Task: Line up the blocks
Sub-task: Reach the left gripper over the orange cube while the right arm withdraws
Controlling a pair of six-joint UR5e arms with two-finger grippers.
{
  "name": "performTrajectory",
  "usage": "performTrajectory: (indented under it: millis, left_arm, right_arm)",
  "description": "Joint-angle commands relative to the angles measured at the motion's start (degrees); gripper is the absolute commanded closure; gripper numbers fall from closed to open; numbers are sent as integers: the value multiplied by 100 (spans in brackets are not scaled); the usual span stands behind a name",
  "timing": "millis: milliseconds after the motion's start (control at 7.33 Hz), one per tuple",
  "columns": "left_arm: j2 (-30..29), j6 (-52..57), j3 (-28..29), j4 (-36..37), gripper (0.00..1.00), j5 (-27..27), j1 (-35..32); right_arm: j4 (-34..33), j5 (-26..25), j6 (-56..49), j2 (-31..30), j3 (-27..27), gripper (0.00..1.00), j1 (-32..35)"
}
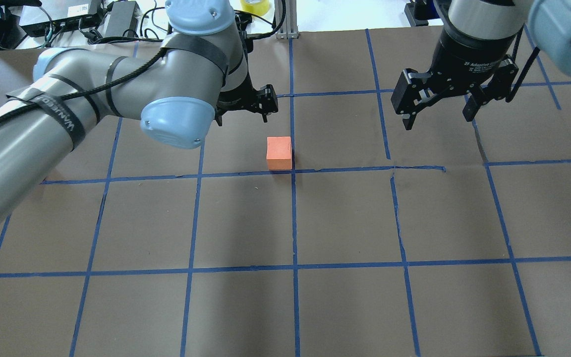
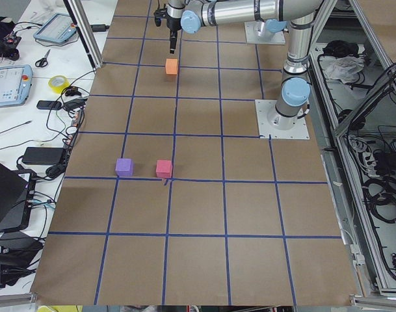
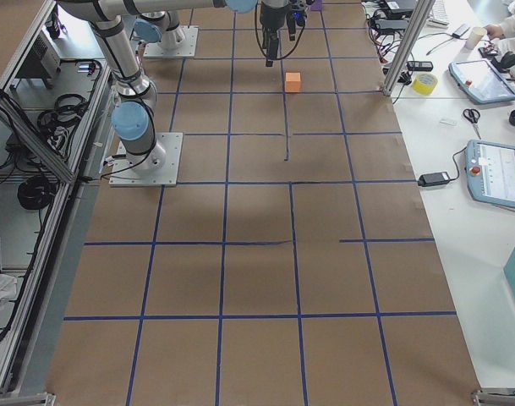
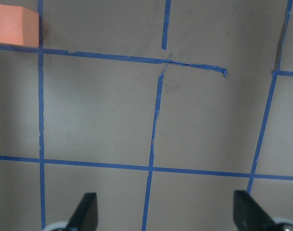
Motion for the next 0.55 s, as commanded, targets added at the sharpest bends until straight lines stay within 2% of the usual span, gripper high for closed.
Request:
performTrajectory:
  millis: [0,409]
  left_arm:
    - [-798,-143,464,3,0,-128,-191]
    - [-1371,164,633,-15,0,-128,-228]
  right_arm:
    - [-40,-4,-5,-1,8,0,-6]
    - [-40,-4,57,-19,-1,0,-14]
